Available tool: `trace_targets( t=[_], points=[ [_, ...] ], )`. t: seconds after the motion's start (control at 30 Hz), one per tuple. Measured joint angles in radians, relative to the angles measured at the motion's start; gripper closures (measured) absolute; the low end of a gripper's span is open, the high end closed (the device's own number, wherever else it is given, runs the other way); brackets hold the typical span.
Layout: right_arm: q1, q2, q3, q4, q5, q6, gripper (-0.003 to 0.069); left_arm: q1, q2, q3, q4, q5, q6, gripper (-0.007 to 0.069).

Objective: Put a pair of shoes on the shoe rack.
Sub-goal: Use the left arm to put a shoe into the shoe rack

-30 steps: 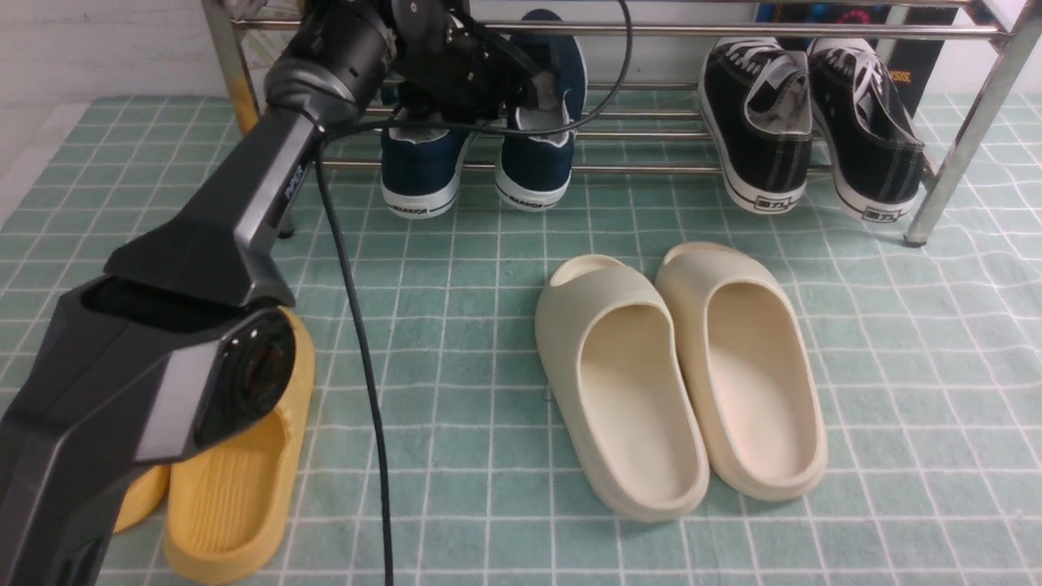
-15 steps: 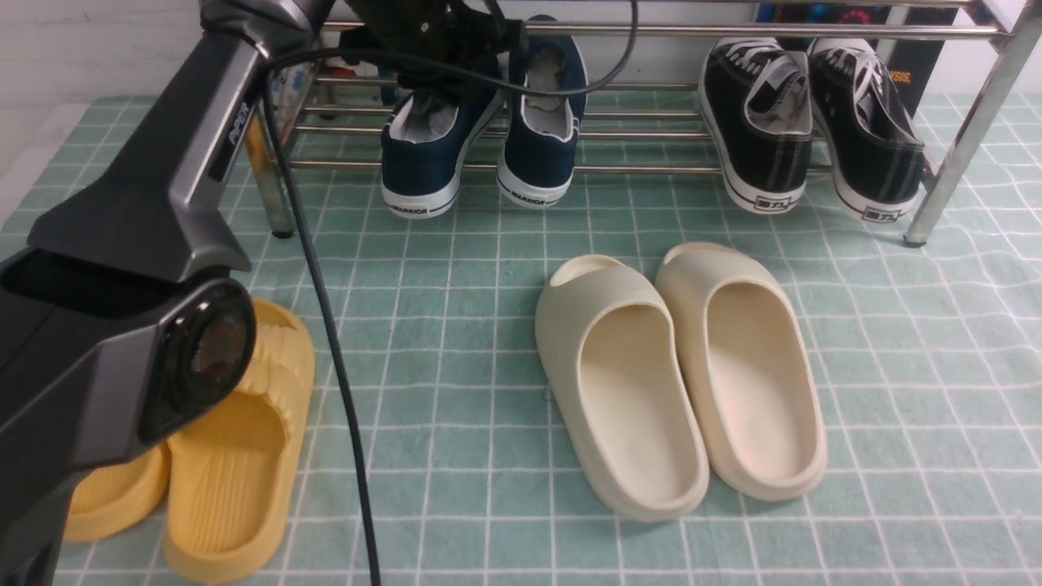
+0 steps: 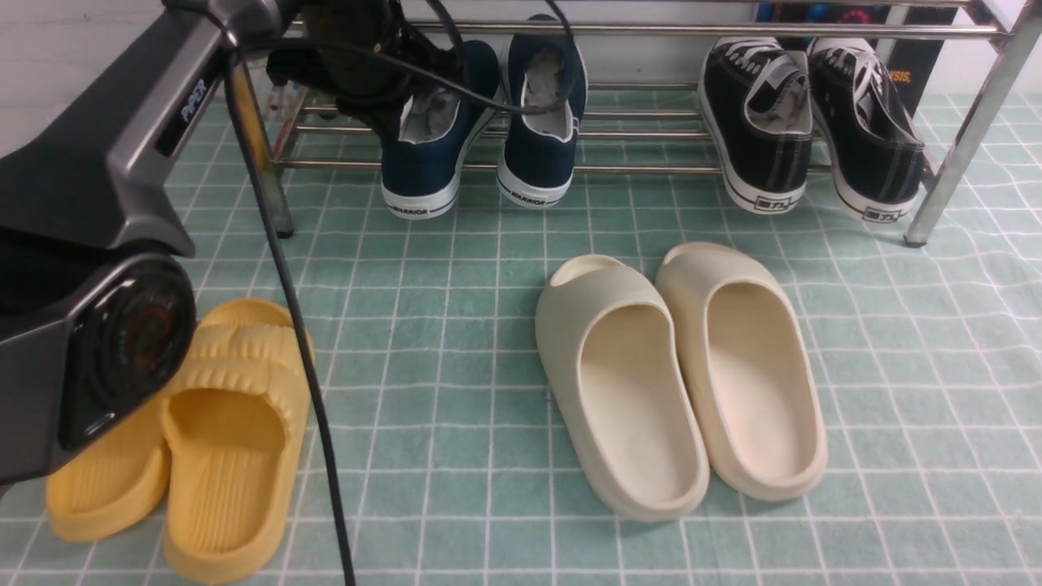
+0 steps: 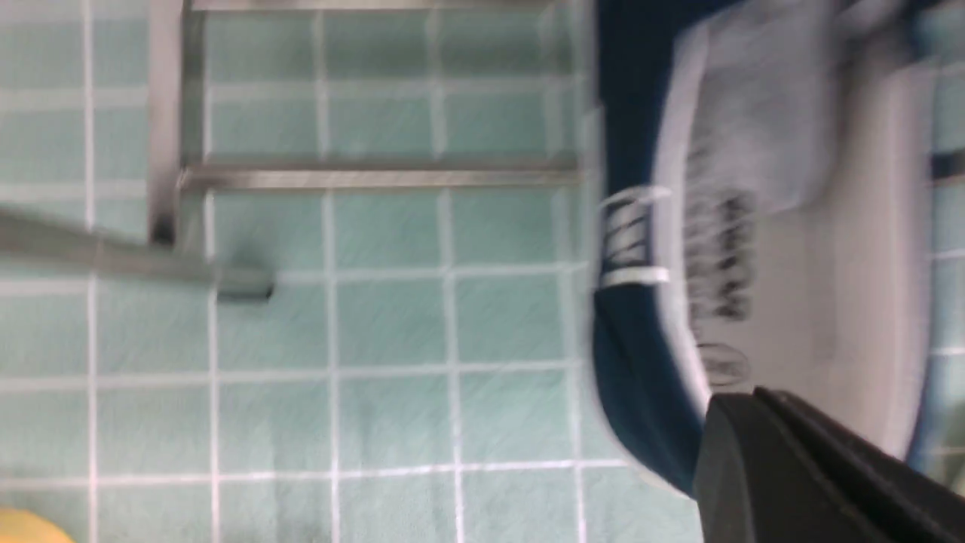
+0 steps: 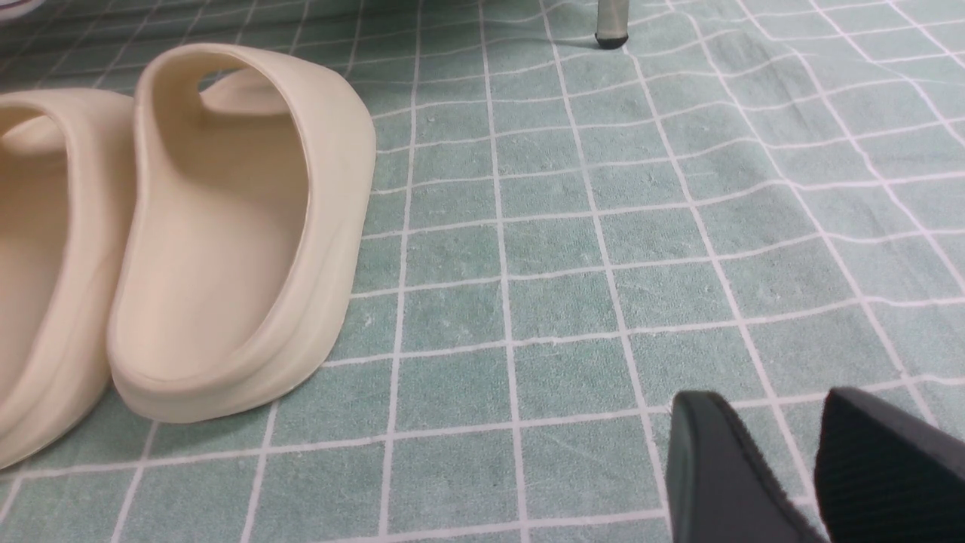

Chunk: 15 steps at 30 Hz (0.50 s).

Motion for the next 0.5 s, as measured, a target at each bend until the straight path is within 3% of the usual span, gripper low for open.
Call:
trace_targets(
  t=[0.1, 0.33, 0.4, 0.5],
  points=[
    [0.000, 0.000, 0.000, 0.000, 0.000, 0.000, 0.0420, 0.008, 0.008, 0.007, 0.000, -0.043, -0.040, 0.0542],
    [0.000, 0.000, 0.000, 0.000, 0.000, 0.000, 0.0420, 0.016, 0.025, 0.009, 0.008, -0.178, -0.136, 0.0264],
    [0.000, 0.000, 0.000, 0.000, 0.000, 0.000, 0.0420, 0.017, 0.039, 0.011, 0.019, -0.204, -0.178, 0.0233],
    [0.000, 0.000, 0.000, 0.000, 0.000, 0.000, 0.0420, 0.017, 0.067, 0.011, 0.044, -0.229, -0.236, 0.0252]
  ],
)
